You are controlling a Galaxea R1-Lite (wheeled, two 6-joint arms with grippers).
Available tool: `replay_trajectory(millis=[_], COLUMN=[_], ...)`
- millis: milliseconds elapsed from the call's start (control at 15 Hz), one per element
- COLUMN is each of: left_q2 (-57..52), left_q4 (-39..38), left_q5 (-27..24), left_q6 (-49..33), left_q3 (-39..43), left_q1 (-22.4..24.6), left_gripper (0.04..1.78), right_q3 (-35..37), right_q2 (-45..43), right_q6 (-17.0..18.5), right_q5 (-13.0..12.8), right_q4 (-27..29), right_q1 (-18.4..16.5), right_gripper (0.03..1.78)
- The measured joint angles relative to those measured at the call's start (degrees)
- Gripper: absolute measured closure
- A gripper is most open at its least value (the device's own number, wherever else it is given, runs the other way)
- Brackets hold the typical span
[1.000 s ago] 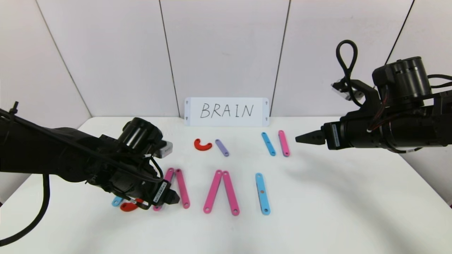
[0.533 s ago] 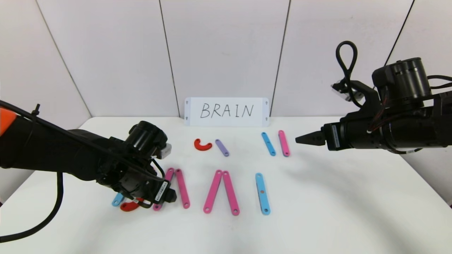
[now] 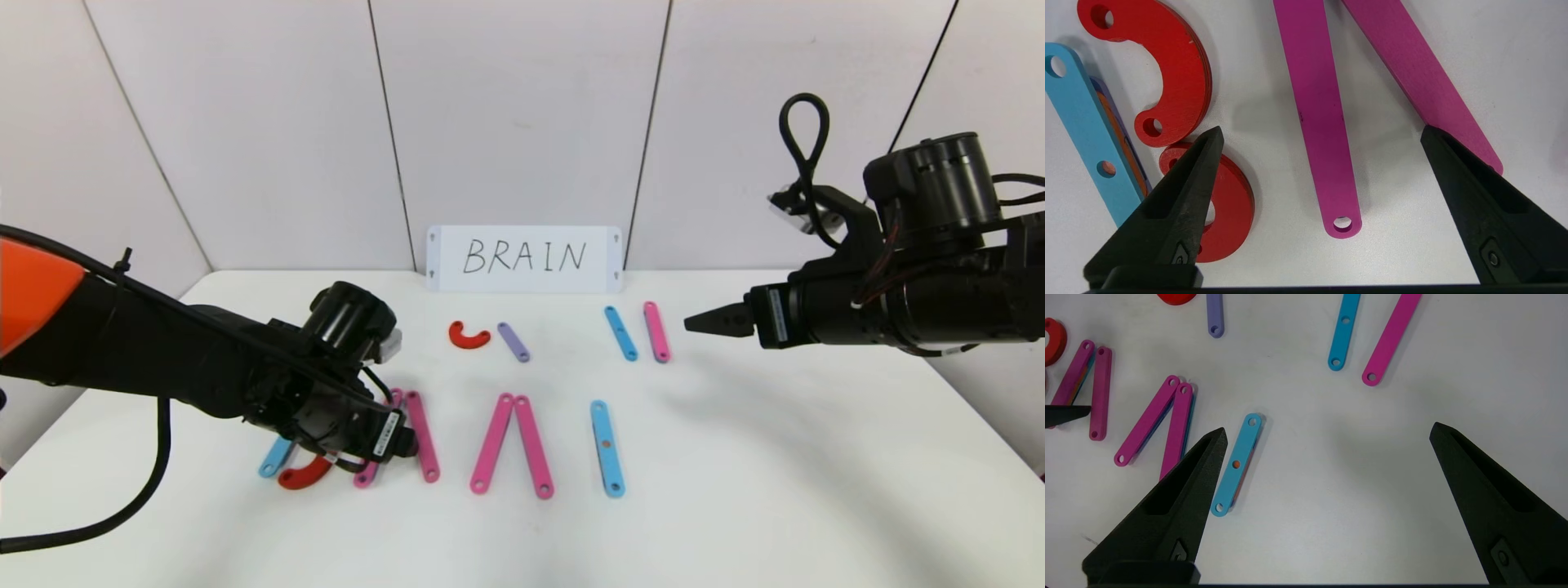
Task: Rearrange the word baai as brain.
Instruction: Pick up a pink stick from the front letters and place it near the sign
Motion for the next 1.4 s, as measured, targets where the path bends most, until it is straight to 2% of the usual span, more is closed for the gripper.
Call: replay_trajectory(millis=[200, 467, 600, 733, 1067, 1400], left_q2=[0.5, 0.8, 0.8, 0.8, 0.0, -1.1], left_q4=[-1.0, -1.1, -1.1, -1.1, -1.9, -3.0], left_q5=[-0.1, -0.2, -0.2, -0.2, -0.1, 0.0], left_q6=[0.0, 0.0, 0.0, 0.0, -2.0, -2.1], left_q3=[0.1, 0.3, 0.3, 0.4, -0.2, -7.1], left_q1=[0.0, 0.0, 0.0, 0.0, 0.0, 1.4], left_gripper=[0.46, 1.17, 1.46, 1.52, 1.52, 1.52], right_q3=[0.1, 0.3, 0.4, 0.4, 0.4, 0.4], right_q2=[-0.1, -0.1, -0.1, 0.0, 0.1, 0.2], right_q6=[0.0, 0.0, 0.0, 0.0, 0.0, 0.1], right_q5=[0.0, -0.1, -0.1, -0.1, -0.1, -0.2], right_q4=[0.0, 0.0, 0.0, 0.0, 0.0, 0.1], right_q1=[0.0, 0.0, 0.0, 0.0, 0.0, 0.4], right_gripper=[0.08, 0.08, 0.08, 0.08, 0.08, 0.08])
